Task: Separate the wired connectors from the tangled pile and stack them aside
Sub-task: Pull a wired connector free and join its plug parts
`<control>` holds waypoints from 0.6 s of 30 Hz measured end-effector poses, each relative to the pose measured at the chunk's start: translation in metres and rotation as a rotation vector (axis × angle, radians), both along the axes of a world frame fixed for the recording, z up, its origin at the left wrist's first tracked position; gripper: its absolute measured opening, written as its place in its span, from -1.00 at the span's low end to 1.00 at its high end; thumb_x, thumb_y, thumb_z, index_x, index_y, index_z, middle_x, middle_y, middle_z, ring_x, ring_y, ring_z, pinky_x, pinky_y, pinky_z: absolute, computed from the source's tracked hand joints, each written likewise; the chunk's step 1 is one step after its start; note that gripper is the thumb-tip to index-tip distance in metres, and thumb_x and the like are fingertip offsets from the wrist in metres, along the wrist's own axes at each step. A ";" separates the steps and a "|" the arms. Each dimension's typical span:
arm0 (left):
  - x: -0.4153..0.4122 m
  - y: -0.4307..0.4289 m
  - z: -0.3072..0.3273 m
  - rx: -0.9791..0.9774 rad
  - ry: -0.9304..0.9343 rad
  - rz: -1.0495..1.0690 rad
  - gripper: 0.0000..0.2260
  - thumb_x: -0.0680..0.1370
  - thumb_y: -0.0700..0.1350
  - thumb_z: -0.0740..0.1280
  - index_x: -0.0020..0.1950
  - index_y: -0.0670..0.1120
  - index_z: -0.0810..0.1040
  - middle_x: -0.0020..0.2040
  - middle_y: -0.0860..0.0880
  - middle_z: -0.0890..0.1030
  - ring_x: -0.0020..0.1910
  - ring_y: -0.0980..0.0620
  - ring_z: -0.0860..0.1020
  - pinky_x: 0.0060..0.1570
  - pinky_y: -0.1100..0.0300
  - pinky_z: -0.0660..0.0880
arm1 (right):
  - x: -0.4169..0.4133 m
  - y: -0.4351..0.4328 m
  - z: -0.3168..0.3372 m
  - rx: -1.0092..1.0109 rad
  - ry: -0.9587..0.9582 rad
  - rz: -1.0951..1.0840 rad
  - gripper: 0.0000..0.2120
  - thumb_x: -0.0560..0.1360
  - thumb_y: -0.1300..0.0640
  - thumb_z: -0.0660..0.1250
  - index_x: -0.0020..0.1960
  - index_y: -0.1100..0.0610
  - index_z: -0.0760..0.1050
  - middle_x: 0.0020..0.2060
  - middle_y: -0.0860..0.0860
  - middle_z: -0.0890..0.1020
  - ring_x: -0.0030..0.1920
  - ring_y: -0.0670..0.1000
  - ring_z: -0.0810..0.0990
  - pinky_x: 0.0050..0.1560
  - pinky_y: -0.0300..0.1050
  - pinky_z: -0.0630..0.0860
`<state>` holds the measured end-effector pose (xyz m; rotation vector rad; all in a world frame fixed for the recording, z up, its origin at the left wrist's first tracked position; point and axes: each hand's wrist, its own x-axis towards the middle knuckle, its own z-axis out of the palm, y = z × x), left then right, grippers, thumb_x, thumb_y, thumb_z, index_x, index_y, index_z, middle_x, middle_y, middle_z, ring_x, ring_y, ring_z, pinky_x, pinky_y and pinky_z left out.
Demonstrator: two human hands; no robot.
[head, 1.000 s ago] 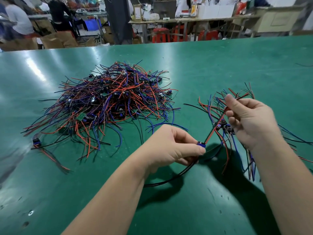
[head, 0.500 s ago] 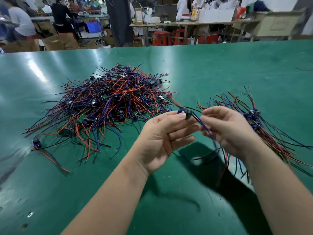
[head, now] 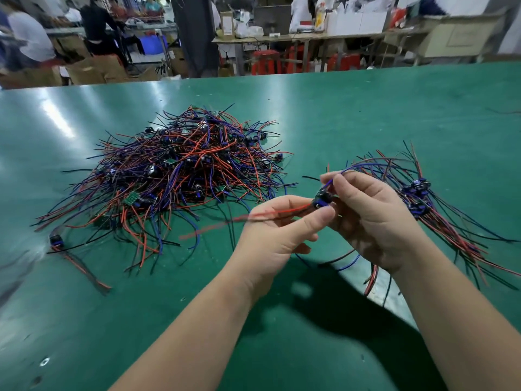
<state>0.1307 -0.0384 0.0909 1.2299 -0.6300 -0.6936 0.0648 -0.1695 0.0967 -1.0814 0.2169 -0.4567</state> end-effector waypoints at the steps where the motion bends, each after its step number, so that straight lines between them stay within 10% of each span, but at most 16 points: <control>1: 0.001 0.001 0.000 -0.002 -0.049 -0.034 -0.89 0.34 -0.09 0.47 -0.23 0.15 0.68 -0.30 0.12 0.65 -0.39 0.21 0.53 -0.39 0.35 0.45 | 0.000 0.000 0.002 0.033 -0.006 0.012 -0.87 0.35 0.14 0.33 -0.27 0.10 0.66 -0.36 0.01 0.57 -0.41 -0.09 0.51 -0.31 -0.27 0.53; 12: 0.000 -0.003 -0.004 0.081 0.044 -0.035 -0.77 0.25 0.01 0.52 -0.27 -0.14 0.67 -0.35 -0.08 0.65 -0.40 0.05 0.62 -0.32 0.25 0.56 | -0.001 -0.007 -0.003 -0.129 0.137 0.023 -0.95 0.22 0.18 0.42 -0.39 0.14 0.56 -0.46 0.07 0.49 -0.49 -0.06 0.40 -0.42 -0.25 0.39; 18: 0.006 0.000 -0.008 0.280 -0.043 -0.094 -0.88 0.41 -0.17 0.49 -0.30 -0.15 0.63 -0.40 -0.07 0.62 -0.45 0.07 0.54 -0.37 0.28 0.45 | 0.003 -0.021 -0.006 -0.126 0.211 -0.271 -0.86 0.46 0.27 0.36 -0.27 0.23 0.52 -0.52 0.00 0.55 -0.56 -0.15 0.40 -0.52 -0.37 0.39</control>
